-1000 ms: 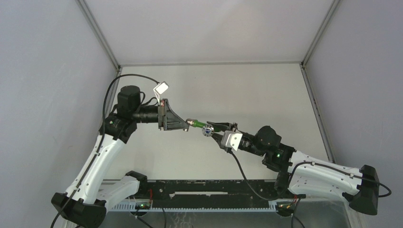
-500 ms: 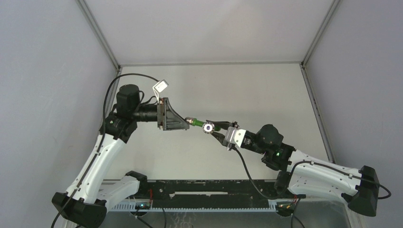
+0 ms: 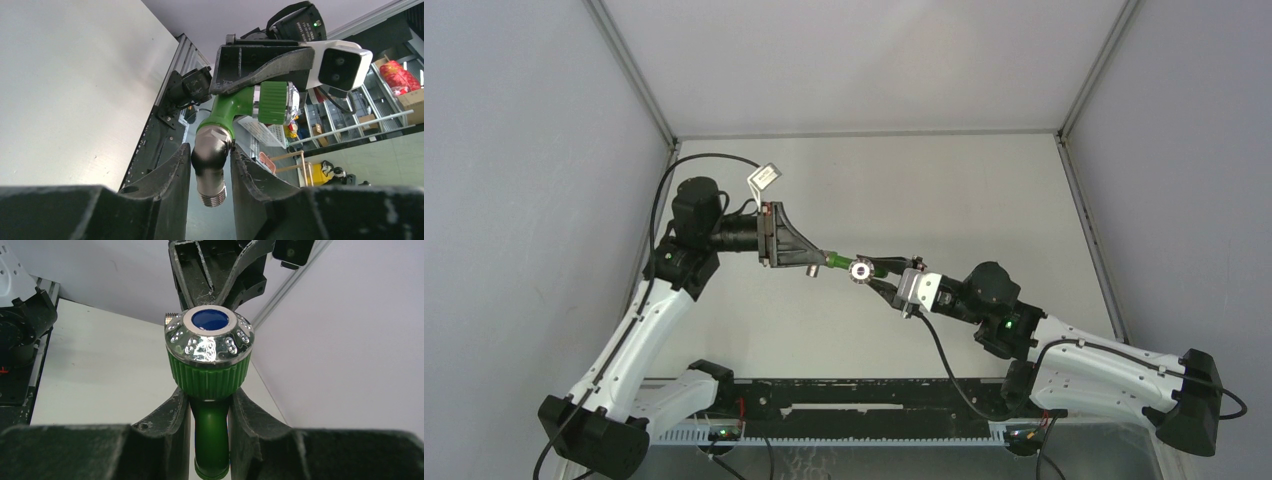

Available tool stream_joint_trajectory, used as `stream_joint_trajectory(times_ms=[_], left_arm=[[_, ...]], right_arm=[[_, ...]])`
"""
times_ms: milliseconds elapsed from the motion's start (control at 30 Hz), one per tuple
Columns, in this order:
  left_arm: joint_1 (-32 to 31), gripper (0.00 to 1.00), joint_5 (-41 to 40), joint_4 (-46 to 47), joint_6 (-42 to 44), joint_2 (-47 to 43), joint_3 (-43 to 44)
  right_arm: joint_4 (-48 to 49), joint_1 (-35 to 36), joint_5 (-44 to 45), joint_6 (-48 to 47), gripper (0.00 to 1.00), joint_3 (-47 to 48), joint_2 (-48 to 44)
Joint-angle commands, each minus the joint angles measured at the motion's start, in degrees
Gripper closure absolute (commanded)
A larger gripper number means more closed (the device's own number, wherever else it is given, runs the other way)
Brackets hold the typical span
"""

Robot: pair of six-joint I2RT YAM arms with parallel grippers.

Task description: Install the water faucets

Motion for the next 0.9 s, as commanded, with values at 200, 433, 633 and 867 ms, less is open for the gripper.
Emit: stream_joint_trajectory(times_ms=[200,433,633,867], left_arm=[[-0.32,0.63,4.96,9.96,-7.30,-0.72,-2.60],[-0.27,0.89,5.07,13.76,-11.52,-0.77,-2.57],[-0.27,1.00,2.75,17.66,-14.92,-1.07,-0.28],[-0.27,1.00,-7.41,17.29,-6.48,-6.10,-1.44]], right_arm=[[4.32,-0.91,-0.51,0.92,1.00,0.69,-0.89],[5.33,-2.30,-1.74,2.48,1.00,0.69,-0.34],[6.73,-4.61,-3.86,8.43,1.00,0.69,0.47],[-0.05,-9.91,-9.36,39.75,1.00,9.37,2.90]])
